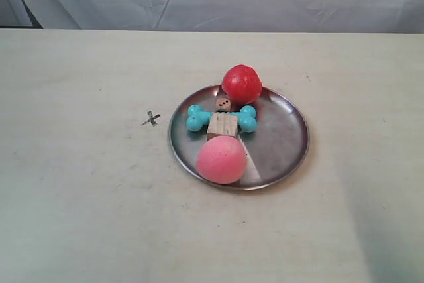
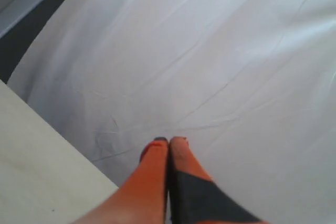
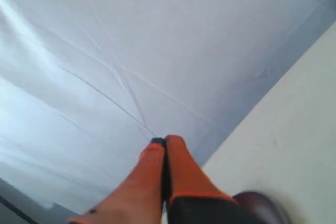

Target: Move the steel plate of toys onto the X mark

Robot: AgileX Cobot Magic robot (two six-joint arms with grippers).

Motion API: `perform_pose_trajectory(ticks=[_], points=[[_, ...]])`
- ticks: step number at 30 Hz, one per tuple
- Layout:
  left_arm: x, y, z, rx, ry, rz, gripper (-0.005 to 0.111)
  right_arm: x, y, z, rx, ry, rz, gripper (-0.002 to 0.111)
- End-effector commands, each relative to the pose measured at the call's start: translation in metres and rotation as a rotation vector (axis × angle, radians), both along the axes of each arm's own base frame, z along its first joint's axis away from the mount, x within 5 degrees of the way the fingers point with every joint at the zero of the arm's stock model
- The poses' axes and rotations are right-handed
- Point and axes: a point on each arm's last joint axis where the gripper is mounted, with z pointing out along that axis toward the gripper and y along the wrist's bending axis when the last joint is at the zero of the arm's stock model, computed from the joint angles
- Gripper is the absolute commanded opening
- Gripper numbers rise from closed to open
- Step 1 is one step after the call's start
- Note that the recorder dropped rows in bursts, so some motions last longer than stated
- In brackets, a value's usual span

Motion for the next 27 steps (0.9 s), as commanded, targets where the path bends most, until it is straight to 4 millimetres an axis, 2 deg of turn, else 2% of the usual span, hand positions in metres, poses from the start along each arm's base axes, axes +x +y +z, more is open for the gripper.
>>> perform_pose_trajectory(ticks=[1,3,7,9,11,13,17,21,24,27], points=[[0.014,-0.006,0.032,0.117,0.161,-0.049,0.0,0.0,0.001,-0.001,0.183,-0.008,0.026,-0.001],[0.03,-0.009,0.05,0.187,0.261,-0.074,0.0,-0.001,0.005,0.007,0.175,-0.006,0.068,-0.001],[0.083,-0.019,0.077,0.405,0.502,-0.21,0.0,0.01,0.011,0.028,0.039,0.114,0.13,-0.001],[0.116,-0.03,0.085,0.48,0.593,-0.357,0.0,0.021,0.014,0.041,-0.061,0.204,0.164,-0.001],[0.147,-0.04,0.083,0.501,0.667,-0.498,0.0,0.038,0.015,0.058,-0.18,0.313,0.201,-0.001],[0.171,-0.048,0.079,0.472,0.721,-0.61,0.0,0.06,0.014,0.074,-0.308,0.446,0.25,-0.001],[0.205,-0.052,0.043,0.449,0.885,-0.716,0.0,0.114,0.006,0.099,-0.592,0.711,0.335,-0.001],[0.227,-0.054,0.003,0.387,1.026,-0.76,0.0,0.177,0.003,0.11,-0.685,0.886,0.465,-0.001],[0.237,-0.054,-0.016,0.371,1.065,-0.771,0.0,0.221,0.006,0.092,-0.624,1.015,0.599,-0.001],[0.248,-0.057,-0.022,0.422,0.995,-0.811,0.0,0.244,0.014,0.062,-0.502,1.08,0.723,-0.001]])
